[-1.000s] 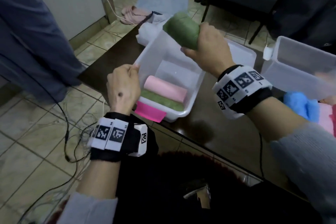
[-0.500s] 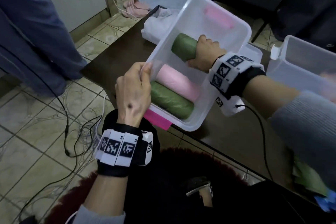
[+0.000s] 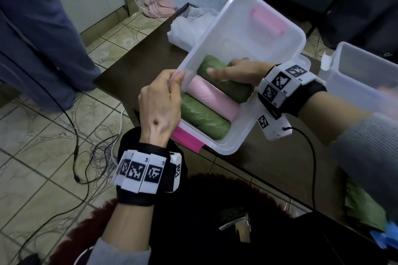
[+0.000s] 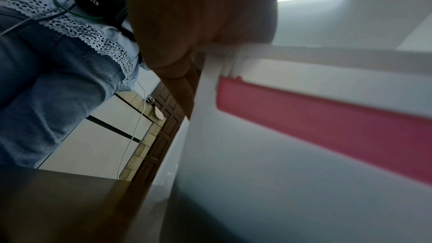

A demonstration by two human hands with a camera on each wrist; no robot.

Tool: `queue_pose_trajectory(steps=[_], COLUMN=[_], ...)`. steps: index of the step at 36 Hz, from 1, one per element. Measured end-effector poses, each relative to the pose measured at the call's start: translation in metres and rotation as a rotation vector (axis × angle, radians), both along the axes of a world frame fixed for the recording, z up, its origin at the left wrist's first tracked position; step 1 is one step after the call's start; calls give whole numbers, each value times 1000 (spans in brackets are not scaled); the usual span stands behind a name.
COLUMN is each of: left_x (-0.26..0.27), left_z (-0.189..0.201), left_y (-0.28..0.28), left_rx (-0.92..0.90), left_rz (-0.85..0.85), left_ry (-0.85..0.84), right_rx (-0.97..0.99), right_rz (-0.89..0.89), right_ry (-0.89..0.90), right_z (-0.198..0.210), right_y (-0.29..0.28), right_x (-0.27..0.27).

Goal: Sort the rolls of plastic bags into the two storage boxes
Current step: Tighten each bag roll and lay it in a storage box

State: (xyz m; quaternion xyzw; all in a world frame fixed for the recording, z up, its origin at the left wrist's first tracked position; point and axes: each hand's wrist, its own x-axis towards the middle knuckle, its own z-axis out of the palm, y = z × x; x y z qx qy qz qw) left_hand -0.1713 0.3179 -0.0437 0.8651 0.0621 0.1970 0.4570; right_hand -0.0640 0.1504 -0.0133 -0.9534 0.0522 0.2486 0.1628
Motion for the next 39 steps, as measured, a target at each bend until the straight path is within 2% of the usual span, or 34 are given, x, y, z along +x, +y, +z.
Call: queue_pose_trajectory(steps=[2, 3, 12, 20, 22, 27, 29, 30, 32, 35, 36, 37, 39], left_x=[0, 0, 4, 6, 7, 12, 15, 17, 20, 26, 28, 30, 34], left_z=[0, 0, -2, 1, 1, 3, 4, 5, 6, 10, 11, 11, 11], left_y=[0, 0, -1, -3, -2, 0, 0, 0, 0, -1, -2, -2, -2], left_rx=[10, 11, 0, 27, 28, 59, 62, 58, 61, 83, 86, 84, 78], left_rz=[11, 13, 28, 32, 27, 26, 28, 29, 29, 28, 28, 26, 15], left_ry=[-1, 0, 12, 26, 38, 86, 106, 117, 145, 192, 208, 224, 248], right_rx=[-53, -52, -9, -63, -38, 113, 131, 165, 366, 924, 1047, 1112, 1112], right_rz=[15, 35, 121, 174, 169, -5, -136, -220, -437, -799, -874, -913, -909], right_ry=[-186, -211, -19, -46, -190, -926, -1024, -1017, -868, -504, -409, -356, -324], right_z=[-1, -2, -3, -8, -8, 8, 12, 11, 8, 2, 0, -4, -8], right_y=[1, 3, 8, 8, 9, 2, -2, -6, -12, -14, -14, -13, -13], right_x=[-4, -6, -9, -8, -9, -16, -24, -28, -38, -49, -51, -52, -53])
